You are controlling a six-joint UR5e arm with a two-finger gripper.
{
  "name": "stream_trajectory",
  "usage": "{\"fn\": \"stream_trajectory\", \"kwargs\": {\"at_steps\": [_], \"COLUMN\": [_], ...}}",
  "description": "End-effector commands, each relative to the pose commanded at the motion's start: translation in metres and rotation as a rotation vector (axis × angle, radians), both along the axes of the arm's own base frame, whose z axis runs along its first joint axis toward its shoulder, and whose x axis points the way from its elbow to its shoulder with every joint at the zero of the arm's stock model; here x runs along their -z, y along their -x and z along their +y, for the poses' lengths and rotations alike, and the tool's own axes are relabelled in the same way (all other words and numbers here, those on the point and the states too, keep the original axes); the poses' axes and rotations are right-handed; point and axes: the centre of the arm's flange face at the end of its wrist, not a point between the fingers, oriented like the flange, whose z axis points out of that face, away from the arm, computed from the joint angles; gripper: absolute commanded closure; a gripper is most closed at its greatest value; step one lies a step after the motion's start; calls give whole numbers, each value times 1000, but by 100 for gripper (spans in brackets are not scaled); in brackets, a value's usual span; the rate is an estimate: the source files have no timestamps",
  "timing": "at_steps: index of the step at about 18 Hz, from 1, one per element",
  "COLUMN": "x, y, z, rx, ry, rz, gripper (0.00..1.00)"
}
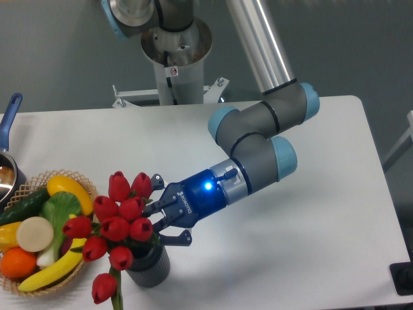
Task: Insert the flowers into the vase
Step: 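Lower the tulip stems down into the black vase opening, then hold the tulips steady in the vase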
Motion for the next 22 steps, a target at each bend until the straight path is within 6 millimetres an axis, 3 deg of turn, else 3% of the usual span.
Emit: {"fn": "stream_trajectory", "kwargs": {"at_steps": [7, 13, 22], "x": [20, 57, 63], "y": [3, -3, -3], "z": [1, -11, -17], "rx": [-2, -13, -20], "ry": [19, 6, 15], "rz": [-22, -7, -18], "gripper": [69, 69, 66]}}
